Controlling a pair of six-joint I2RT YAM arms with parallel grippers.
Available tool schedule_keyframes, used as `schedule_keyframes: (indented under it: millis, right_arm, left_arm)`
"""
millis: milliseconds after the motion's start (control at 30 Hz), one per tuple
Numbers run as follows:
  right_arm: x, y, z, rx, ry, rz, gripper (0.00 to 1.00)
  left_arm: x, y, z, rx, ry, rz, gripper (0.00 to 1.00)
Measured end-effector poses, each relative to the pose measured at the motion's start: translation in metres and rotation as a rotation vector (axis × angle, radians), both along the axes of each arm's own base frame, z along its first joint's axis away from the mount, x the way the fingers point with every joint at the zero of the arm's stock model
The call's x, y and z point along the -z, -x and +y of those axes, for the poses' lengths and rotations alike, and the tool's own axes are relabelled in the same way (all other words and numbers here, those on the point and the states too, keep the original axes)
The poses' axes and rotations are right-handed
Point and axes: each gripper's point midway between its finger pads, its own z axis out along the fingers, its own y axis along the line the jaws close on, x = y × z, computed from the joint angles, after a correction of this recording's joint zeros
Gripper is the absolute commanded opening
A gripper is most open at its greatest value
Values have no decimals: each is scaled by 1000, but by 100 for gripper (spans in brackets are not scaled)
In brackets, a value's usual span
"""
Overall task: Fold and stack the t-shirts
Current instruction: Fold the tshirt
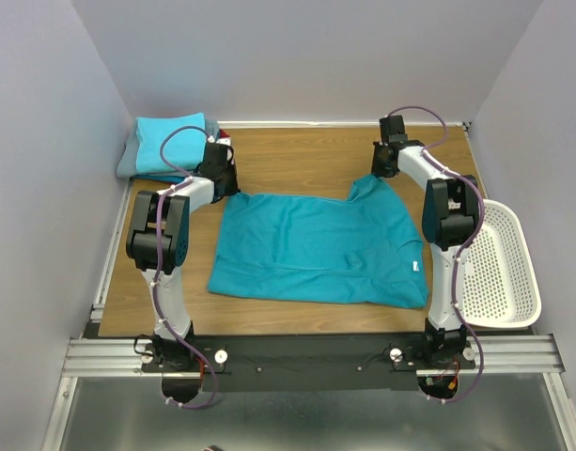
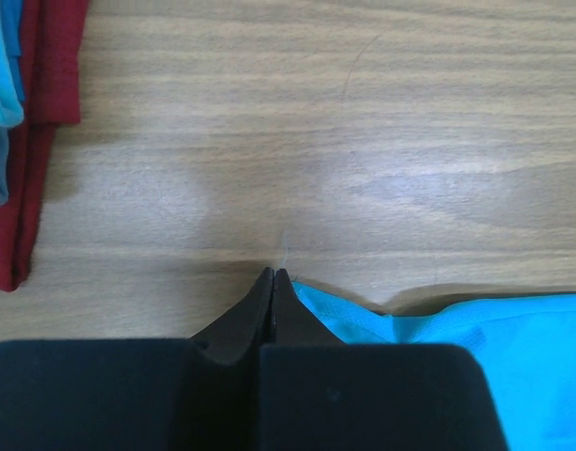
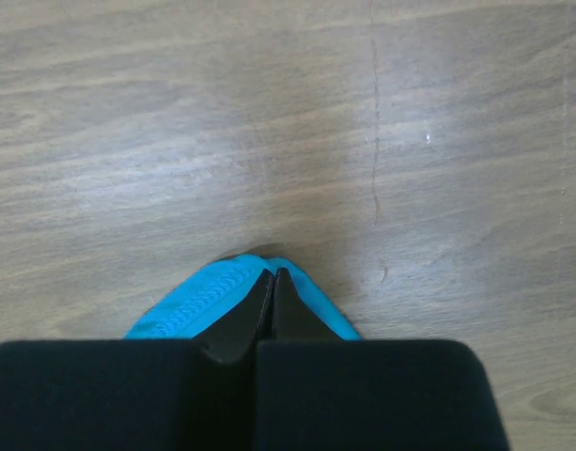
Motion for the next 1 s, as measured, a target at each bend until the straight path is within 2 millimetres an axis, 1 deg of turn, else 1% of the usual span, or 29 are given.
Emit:
schedule_keyframes:
  millis: [100,167,233,267,300,367,467,500,600,700,733,800,833,867,900,1000]
  right_arm:
    - [-6,-4,1,1,-3,-12,0]
    - [-20,-12,2,3,-8,-40,0]
    - [-39,-23,2,10,-17,-82,0]
    - [-46,-27,2,11,-20,-98,0]
    - [-60,-37,3,14,-27,-135,0]
    - [-79,-49,3,16,-34,-183,0]
    - [-99,-62,2,20,-41,-235,0]
    - [-104,-64,3,20,-44,-247,1]
    - [-105,-64,2,22,-45,-247,0]
    - [-92,-53,1,26,-44,-207,1]
    - [-85,-43,0,26,-42,-180,0]
    - [-78,-27,-2,30,-41,-138,0]
    - [-75,-20,-3,30,-41,-125,0]
    - [-76,-14,-3,30,-43,-120,0]
    - [-77,-1,-4,30,-45,-104,0]
    - [-92,20,-4,29,-64,-112,0]
  left_arm:
    - [-10,-8,-4,13,18,-19,0]
    - [-22,-19,-5,19,34,-46,0]
    - [-30,-27,-5,22,47,-67,0]
    - [-38,-35,-3,22,56,-86,0]
    - [-45,-42,-2,23,65,-104,0]
    - [-56,-53,3,22,81,-132,0]
    - [-70,-67,7,27,106,-172,0]
    - [-74,-70,7,32,115,-186,0]
    - [-79,-75,8,48,134,-206,0]
    - [-78,-75,9,57,147,-209,0]
    - [-76,-74,9,59,152,-211,0]
    - [-66,-68,8,65,166,-201,0]
    - [-57,-61,7,69,172,-181,0]
    - [-51,-56,7,71,176,-170,0]
    - [-42,-48,7,71,180,-148,0]
    - [-27,-31,7,69,185,-106,0]
